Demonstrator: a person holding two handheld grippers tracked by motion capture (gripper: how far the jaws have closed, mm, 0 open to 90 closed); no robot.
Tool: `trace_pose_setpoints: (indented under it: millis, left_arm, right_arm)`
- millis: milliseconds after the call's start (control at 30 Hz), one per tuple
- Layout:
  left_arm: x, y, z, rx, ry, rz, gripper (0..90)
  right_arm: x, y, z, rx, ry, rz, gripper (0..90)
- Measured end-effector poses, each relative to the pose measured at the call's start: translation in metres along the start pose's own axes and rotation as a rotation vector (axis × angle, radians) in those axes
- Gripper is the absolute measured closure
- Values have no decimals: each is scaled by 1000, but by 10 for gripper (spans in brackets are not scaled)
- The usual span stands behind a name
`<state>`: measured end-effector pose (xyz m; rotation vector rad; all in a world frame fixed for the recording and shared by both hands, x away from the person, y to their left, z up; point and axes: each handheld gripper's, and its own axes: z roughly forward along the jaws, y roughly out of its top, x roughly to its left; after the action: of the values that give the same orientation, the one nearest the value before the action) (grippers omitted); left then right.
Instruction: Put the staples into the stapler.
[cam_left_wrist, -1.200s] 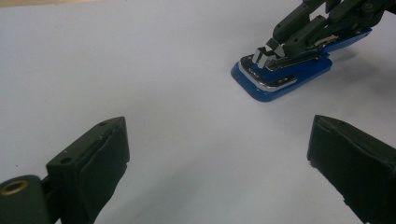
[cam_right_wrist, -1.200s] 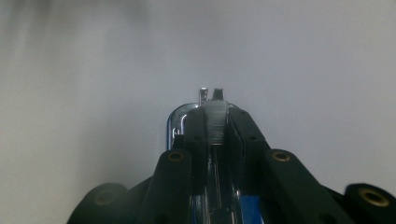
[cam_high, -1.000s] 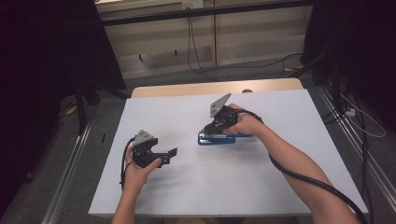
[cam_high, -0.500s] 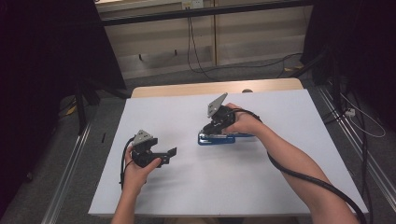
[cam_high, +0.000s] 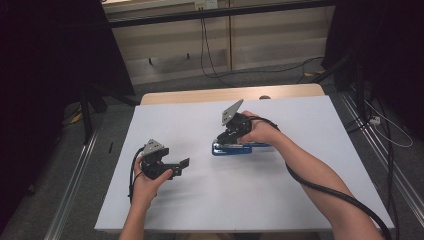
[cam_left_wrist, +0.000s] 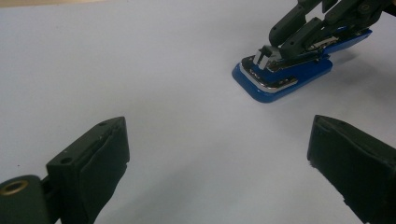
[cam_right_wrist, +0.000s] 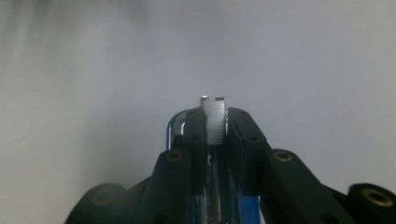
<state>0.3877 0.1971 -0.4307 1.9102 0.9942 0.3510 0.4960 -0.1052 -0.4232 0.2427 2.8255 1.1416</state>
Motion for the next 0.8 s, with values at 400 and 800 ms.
trace_pose_setpoints:
  millis: [400,800]
  left_arm:
    - [-4,2,4,-5,-9,6,59]
    - [-10,6,15,3,-31,21,65]
  right_arm:
    - [7,-11,-23,-98,-77,93,550]
    - [21,-37,-48,-138,-182,221,302]
